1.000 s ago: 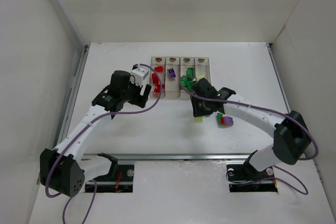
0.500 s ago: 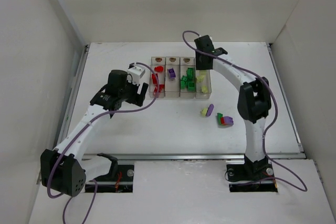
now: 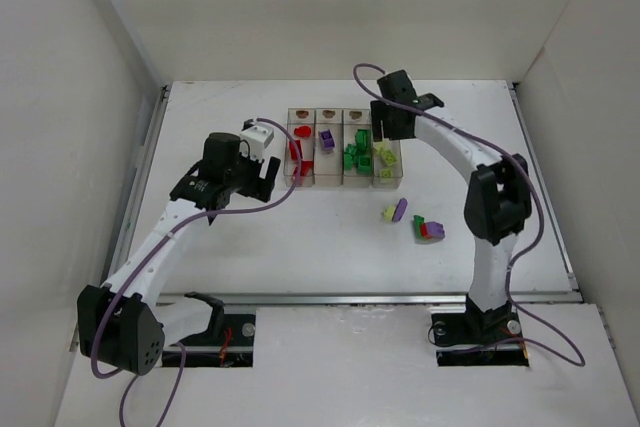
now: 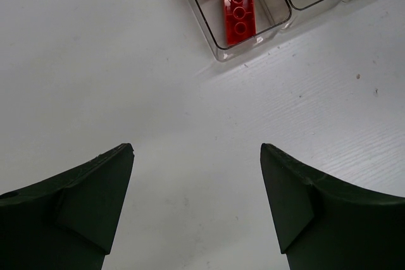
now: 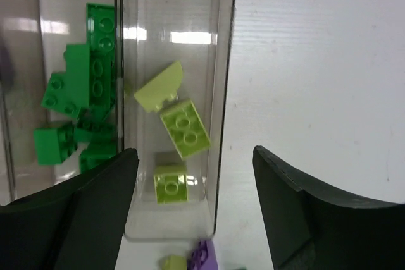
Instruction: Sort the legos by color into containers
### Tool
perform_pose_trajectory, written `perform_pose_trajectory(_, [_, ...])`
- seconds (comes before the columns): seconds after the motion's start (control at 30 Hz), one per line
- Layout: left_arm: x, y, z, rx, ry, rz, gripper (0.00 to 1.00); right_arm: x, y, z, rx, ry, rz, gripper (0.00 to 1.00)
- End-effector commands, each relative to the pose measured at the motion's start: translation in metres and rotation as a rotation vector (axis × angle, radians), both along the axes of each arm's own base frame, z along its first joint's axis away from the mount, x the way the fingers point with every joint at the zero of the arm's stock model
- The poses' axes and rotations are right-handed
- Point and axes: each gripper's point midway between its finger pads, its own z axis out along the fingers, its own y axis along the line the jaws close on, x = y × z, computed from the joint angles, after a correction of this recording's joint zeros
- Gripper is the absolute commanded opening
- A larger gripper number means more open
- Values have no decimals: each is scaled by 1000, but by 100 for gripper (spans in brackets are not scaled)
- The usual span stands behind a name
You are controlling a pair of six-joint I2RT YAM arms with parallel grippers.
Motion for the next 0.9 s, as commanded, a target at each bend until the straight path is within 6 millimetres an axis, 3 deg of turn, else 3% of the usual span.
perform_pose_trajectory(0.0, [1, -4, 3, -18, -16, -24, 79, -21, 0, 68, 108, -129, -25, 78])
perform_pose_trajectory(0.1, [3, -5, 4, -21, -25, -24, 79, -62, -6, 66, 166, -105, -45, 71])
perform_pose_trajectory(0.13, [3, -5, 4, -21, -25, -24, 79, -76, 5, 61, 195, -87, -17, 68])
perform_pose_trajectory(0.17, [2, -5, 7, -24, -34, -24, 79, -97, 6, 38, 190, -32, -10, 62])
perform_pose_trajectory(0.2, [2, -5, 7, -24, -34, -24, 79, -106, 14, 41, 230, -48, 0, 59])
perform_pose_trajectory(0.27, [1, -4, 3, -21, -25, -24, 79, -129, 30, 23, 214, -7, 24, 58])
perform_pose_trajectory(0.33, [0, -6, 3, -33, -20, -25, 79, -144, 30, -1, 179, 57, -21, 58])
perform_pose_trajectory(0.47, [-1, -8, 4, -41, -18, -35, 79, -149, 31, -32, 142, 135, -65, 47])
perform_pose_trajectory(0.53, [-1, -8, 7, -44, -28, -35, 79, -148, 29, -36, 127, 138, -72, 46])
perform_pose_trajectory(0.87, [-3, -8, 14, -50, -50, -35, 79, -159, 18, -67, 80, 199, -141, 46])
